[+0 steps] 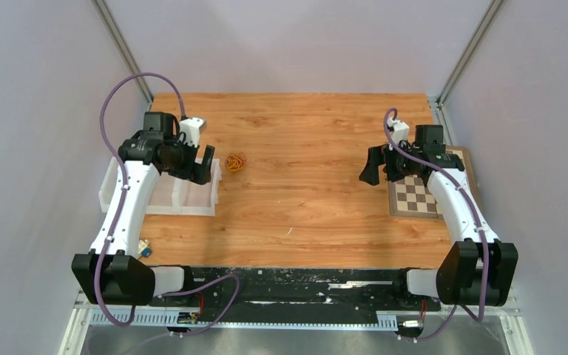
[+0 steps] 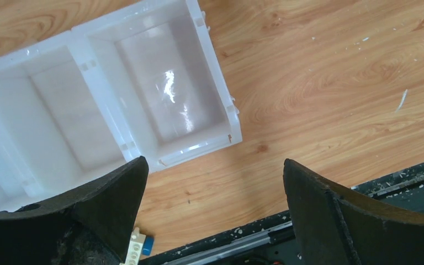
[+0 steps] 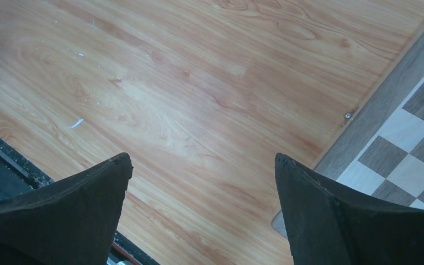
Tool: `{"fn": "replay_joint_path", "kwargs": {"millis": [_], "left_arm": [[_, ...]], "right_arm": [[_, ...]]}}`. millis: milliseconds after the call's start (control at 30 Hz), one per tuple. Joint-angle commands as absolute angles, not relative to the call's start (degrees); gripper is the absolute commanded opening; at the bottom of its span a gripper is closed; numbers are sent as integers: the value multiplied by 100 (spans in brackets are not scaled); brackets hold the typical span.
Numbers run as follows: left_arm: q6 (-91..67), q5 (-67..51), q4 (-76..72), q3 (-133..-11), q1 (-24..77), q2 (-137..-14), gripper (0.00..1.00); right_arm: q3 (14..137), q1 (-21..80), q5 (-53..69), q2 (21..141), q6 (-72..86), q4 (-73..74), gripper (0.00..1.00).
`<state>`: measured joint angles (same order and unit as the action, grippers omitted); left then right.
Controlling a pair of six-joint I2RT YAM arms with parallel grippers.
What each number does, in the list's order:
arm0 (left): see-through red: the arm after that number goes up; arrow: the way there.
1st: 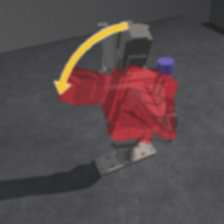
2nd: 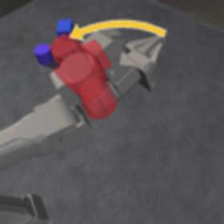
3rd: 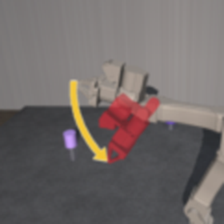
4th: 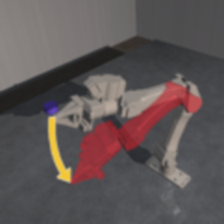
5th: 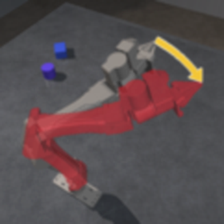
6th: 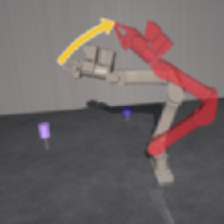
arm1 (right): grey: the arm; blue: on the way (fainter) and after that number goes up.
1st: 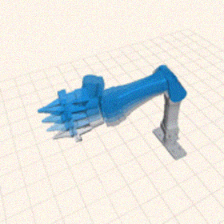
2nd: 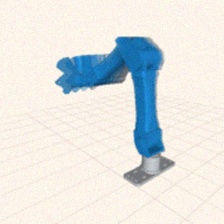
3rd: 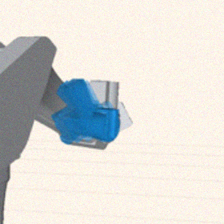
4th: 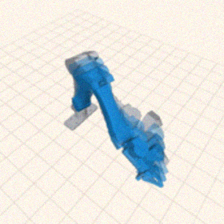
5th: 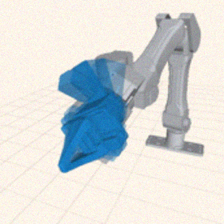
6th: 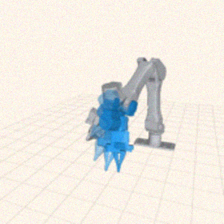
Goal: Untangle the cables
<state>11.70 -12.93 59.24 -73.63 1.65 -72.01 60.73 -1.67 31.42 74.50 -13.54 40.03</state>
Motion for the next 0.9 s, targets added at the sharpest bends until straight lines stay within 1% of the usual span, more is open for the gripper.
{"fn": "replay_joint_path", "kwargs": {"millis": [0, 67, 167, 267, 400, 567, 667, 733, 833, 867], "left_arm": [[1508, -1391, 5773, -8124, 295, -7650, 100], [1567, -1354, 5790, -8596, 364, -8142, 100], [1621, -1471, 5797, -9276, 435, -9060, 100], [1508, -1650, 5676, -9924, 519, -9739, 100], [1364, -1867, 5356, -10321, 626, -10694, 100], [1265, -1913, 5212, -10788, 646, -11527, 99], [1253, -2065, 5227, -10987, 648, -12009, 94], [1235, -2119, 5223, -11094, 654, -12255, 87], [1178, -2097, 5245, -11218, 658, -12575, 73], [1156, -2067, 5255, -11230, 654, -12704, 70]], "right_arm": [[6107, -176, 3662, 7348, -1395, 3978, 100], [6125, -176, 3657, 7351, -1299, 3924, 100], [6039, -176, 3284, 7313, -860, 3686, 100], [5896, -169, 3502, 7288, -784, 3586, 100], [5853, -167, 3813, 7243, -1161, 3577, 100], [5953, -169, 3824, 7197, -1381, 3631, 100], [5980, -168, 3896, 7197, -1429, 3630, 100], [6007, -162, 3910, 7226, -1454, 3632, 100], [6089, -167, 3891, 7286, -1474, 3654, 100], [6136, -164, 3867, 7314, -1488, 3667, 100]]}}
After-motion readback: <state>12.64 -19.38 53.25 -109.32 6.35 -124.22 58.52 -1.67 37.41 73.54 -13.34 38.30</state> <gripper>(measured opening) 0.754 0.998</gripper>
